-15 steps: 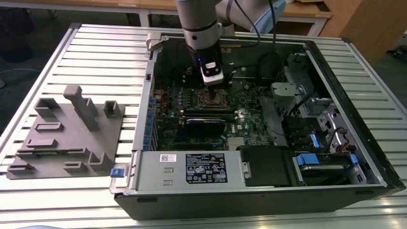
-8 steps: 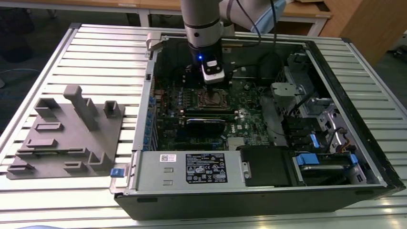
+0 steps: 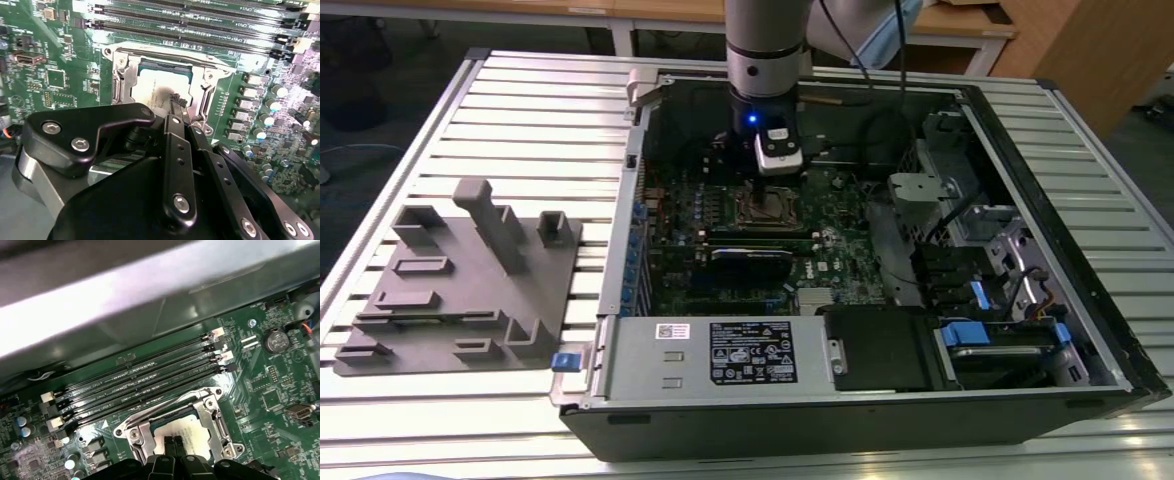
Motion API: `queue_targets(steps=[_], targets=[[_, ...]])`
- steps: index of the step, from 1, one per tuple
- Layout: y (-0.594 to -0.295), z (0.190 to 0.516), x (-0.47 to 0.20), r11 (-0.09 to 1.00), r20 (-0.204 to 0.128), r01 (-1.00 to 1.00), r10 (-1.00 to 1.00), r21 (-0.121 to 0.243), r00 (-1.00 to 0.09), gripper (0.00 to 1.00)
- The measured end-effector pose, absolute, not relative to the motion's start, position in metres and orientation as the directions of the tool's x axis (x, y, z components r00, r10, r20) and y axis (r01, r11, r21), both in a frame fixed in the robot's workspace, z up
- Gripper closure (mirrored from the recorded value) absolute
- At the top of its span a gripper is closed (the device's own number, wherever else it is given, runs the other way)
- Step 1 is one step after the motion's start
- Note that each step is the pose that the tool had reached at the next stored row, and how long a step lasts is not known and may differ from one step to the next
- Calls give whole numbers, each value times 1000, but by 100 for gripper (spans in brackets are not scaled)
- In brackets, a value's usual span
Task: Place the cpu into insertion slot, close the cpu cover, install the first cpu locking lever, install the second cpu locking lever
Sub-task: 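Install the first cpu locking lever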
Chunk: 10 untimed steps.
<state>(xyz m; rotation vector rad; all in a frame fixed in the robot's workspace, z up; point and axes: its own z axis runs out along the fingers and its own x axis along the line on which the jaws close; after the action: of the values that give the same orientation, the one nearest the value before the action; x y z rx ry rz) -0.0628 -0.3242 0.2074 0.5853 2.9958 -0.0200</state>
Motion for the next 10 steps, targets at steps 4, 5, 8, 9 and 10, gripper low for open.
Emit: queue_targets(steps=[4, 5, 8, 9, 10], targets=[[-324, 208, -62, 926, -86, 376, 375, 2, -923, 89], [-324, 208, -62, 927, -86, 376, 375, 2, -923, 89], [-324, 209, -62, 927, -86, 376, 375, 2, -923, 89], [-324, 210, -62, 927, -86, 376, 375, 2, -923, 89], [-324, 210, -62, 927, -86, 376, 375, 2, -923, 89]])
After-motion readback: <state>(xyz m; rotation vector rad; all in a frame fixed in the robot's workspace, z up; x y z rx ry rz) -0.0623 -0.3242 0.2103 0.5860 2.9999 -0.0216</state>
